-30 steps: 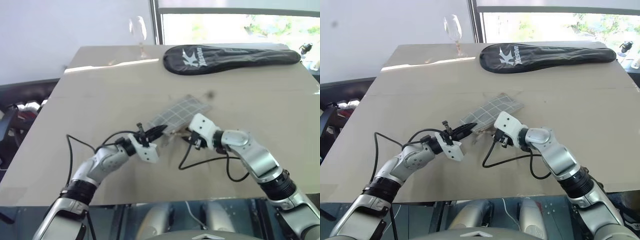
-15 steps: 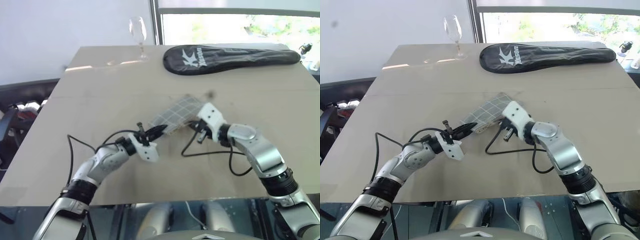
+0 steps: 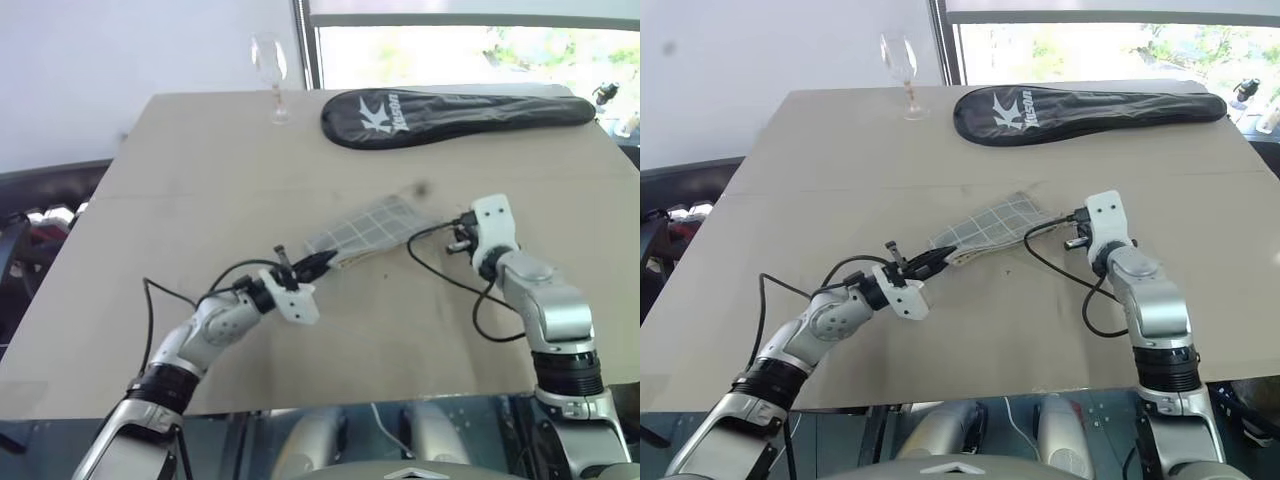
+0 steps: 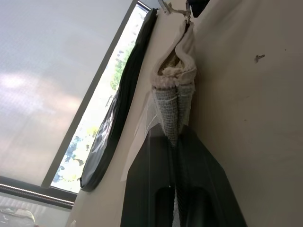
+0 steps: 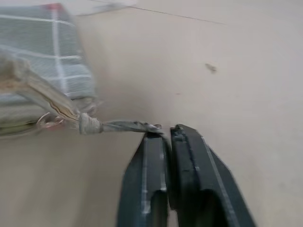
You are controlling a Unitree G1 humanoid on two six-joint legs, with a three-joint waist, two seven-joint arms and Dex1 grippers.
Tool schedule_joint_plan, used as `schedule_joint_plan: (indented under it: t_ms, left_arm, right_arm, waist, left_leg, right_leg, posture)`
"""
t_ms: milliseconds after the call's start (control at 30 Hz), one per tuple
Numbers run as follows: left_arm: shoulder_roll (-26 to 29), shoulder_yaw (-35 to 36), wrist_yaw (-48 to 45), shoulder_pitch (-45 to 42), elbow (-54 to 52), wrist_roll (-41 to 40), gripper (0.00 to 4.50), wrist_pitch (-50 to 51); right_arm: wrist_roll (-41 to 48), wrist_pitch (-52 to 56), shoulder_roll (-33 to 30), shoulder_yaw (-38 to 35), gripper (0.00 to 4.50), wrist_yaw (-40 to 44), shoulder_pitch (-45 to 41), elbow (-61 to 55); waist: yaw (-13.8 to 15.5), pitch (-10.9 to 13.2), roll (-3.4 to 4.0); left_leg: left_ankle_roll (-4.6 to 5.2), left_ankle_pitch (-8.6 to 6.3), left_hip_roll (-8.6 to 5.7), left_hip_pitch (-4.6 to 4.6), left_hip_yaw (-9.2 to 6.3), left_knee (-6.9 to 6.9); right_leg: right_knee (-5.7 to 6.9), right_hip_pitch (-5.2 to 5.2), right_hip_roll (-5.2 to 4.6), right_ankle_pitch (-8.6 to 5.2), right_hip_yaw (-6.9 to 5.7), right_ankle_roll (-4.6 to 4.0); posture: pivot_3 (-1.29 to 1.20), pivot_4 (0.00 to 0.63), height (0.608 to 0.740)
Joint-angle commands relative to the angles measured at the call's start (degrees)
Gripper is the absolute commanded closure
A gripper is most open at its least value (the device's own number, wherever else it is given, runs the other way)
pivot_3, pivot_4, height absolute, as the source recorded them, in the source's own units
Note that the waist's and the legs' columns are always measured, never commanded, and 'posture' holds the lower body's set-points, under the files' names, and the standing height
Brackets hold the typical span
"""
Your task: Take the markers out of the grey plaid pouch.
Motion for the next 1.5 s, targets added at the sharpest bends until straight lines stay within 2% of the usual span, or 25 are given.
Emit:
schedule_joint_plan:
  t_ms: [33, 67, 100, 133, 233, 367, 467, 633, 667, 700, 1067, 1300, 1467, 1500]
  left_arm:
    - [0.1, 0.2, 0.0, -0.7, 1.5, -0.4, 4.50, -0.4]
    - [0.2, 0.3, 0.1, -0.8, 1.7, -0.4, 4.50, -0.6]
    - [0.2, 0.3, 0.1, -0.9, 1.9, -0.5, 4.50, -0.8]
    - [0.2, 0.3, 0.1, -1.0, 2.0, -0.5, 4.50, -0.9]
    - [0.3, 0.4, 0.2, -1.0, 2.1, -0.6, 4.50, -1.1]
    - [0.2, 0.4, 0.0, -0.9, 2.0, -1.0, 4.50, -1.2]
    - [-0.2, 0.3, 0.1, -1.0, 1.8, -1.0, 4.50, -1.0]
    - [-1.3, 0.3, 0.5, -1.1, 1.5, -1.0, 4.50, -0.3]
    - [-1.4, 0.3, 0.4, -1.1, 1.4, -0.9, 4.50, -0.3]
    - [-1.5, 0.2, 0.4, -1.1, 1.4, -0.8, 4.50, -0.3]
    - [-2.7, -0.6, -0.5, -1.0, 0.3, -0.8, 4.50, -0.2]
    - [-3.9, -1.1, -2.6, -1.6, -0.3, -2.9, 4.50, 0.2]
    - [-7.0, -0.7, -10.6, -0.7, -6.5, -17.0, 4.50, 8.4]
    - [-7.6, -0.4, -12.4, -0.4, -8.3, -20.3, 4.50, 11.3]
  right_arm:
    - [2.2, -0.4, -1.8, 2.8, 2.69, 4.5, 0.5, -6.4]
    - [1.7, -0.8, -2.6, 3.7, 2.18, 4.8, 0.8, -7.1]
    - [2.0, -1.0, -4.1, 5.4, 1.92, 6.7, 1.3, -8.6]
    - [2.6, -1.1, -5.5, 6.8, 1.36, 8.8, 1.7, -10.1]
    - [5.1, -0.3, -7.9, 8.9, 0.07, 13.1, 2.1, -14.2]
    - [12.9, 4.1, -5.1, 7.0, 0.07, 15.4, 0.5, -19.0]
    - [16.7, 5.8, -1.8, 4.7, 0.94, 14.3, 0.1, -19.0]
    - [17.7, 6.5, -0.6, 4.1, 3.48, 12.0, -0.8, -16.8]
    - [17.5, 6.4, -0.5, 4.1, 4.12, 11.6, -0.8, -16.1]
    - [17.4, 6.3, -0.6, 4.2, 4.46, 11.4, -0.8, -15.6]
    - [16.0, 1.8, 3.9, 4.1, 4.46, 7.6, -2.9, -5.6]
    - [14.4, -0.7, 4.3, 6.2, 4.46, 8.4, -5.0, -1.6]
    - [3.2, -11.7, -3.2, 17.1, 4.46, 12.3, -6.3, 1.7]
    - [1.9, -13.3, -4.2, 18.2, 3.93, 12.8, -6.6, 2.1]
  waist:
    - [-0.4, 0.0, 0.00]
    - [-0.6, 0.0, 0.00]
    - [-0.6, 0.0, 0.00]
    - [-0.6, 0.0, 0.00]
    - [-0.6, 0.0, 0.00]
    - [-0.6, 0.0, -0.01]
    - [-0.6, 0.0, -0.01]
    - [-0.5, 0.0, -0.01]
    - [-0.5, 0.0, -0.01]
    - [-0.5, 0.0, -0.01]
    - [-0.6, 0.0, -0.01]
    - [-0.6, 0.0, -0.01]
    - [-0.6, 0.0, -0.01]
    - [-0.7, 0.0, -0.01]
  left_leg:
    - [0.00, 0.00, 0.00, 0.00, 0.00, 0.00]
    - [0.00, 0.00, 0.00, 0.01, 0.00, 0.00]
    - [0.00, 0.00, 0.00, 0.04, 0.00, 0.00]
    - [0.01, 0.00, 0.00, 0.05, 0.00, 0.00]
    - [0.01, 0.00, 0.00, 0.05, -0.02, 0.01]
    - [0.01, 0.00, 0.02, 0.05, -0.04, 0.00]
    - [0.01, 0.00, 0.03, 0.05, -0.04, 0.01]
    - [0.01, 0.00, 0.00, 0.03, -0.04, 0.01]
    - [0.01, 0.00, 0.00, 0.03, -0.04, 0.01]
    - [0.00, 0.00, 0.00, 0.03, -0.05, 0.01]
    - [0.00, 0.00, 0.00, 0.03, -0.04, 0.01]
    - [0.00, 0.00, -0.01, 0.03, -0.03, 0.01]
    - [0.00, 0.00, -0.01, -0.01, -0.04, 0.02]
    - [0.00, 0.00, -0.01, -0.04, -0.03, 0.03]
  right_leg:
    - [0.00, 0.00, 0.00, 0.00, 0.00, 0.00]
    - [0.01, 0.01, 0.00, 0.00, 0.00, 0.00]
    - [0.04, 0.01, 0.00, 0.00, 0.00, 0.00]
    - [0.04, 0.01, 0.00, 0.00, 0.00, 0.00]
    - [0.03, 0.01, 0.00, 0.00, -0.03, 0.00]
    - [0.04, 0.01, 0.00, 0.00, -0.03, 0.00]
    - [0.03, 0.02, 0.00, 0.00, -0.04, 0.00]
    - [-0.01, 0.02, -0.03, 0.00, -0.05, 0.00]
    - [0.00, 0.01, -0.02, 0.00, -0.05, 0.00]
    - [0.01, 0.01, -0.02, 0.00, -0.05, 0.00]
    - [0.01, 0.01, -0.03, 0.00, -0.05, 0.00]
    - [0.00, 0.01, -0.02, 0.00, -0.04, 0.00]
    - [0.00, -0.01, -0.03, 0.00, -0.06, 0.00]
    - [-0.02, -0.04, -0.04, 0.00, -0.06, 0.00]
  posture:
    - [0.00, 0.150, 0.740]
    - [0.00, 0.150, 0.740]
    - [0.00, 0.150, 0.740]
    - [0.00, 0.150, 0.740]
    - [0.00, 0.150, 0.740]
    - [0.00, 0.150, 0.740]
    - [0.00, 0.150, 0.740]
    - [0.00, 0.150, 0.740]
    - [0.00, 0.150, 0.740]
    - [0.00, 0.150, 0.740]
    - [0.00, 0.150, 0.740]
    - [0.00, 0.150, 0.740]
    - [0.00, 0.150, 0.740]
    - [0.00, 0.150, 0.740]
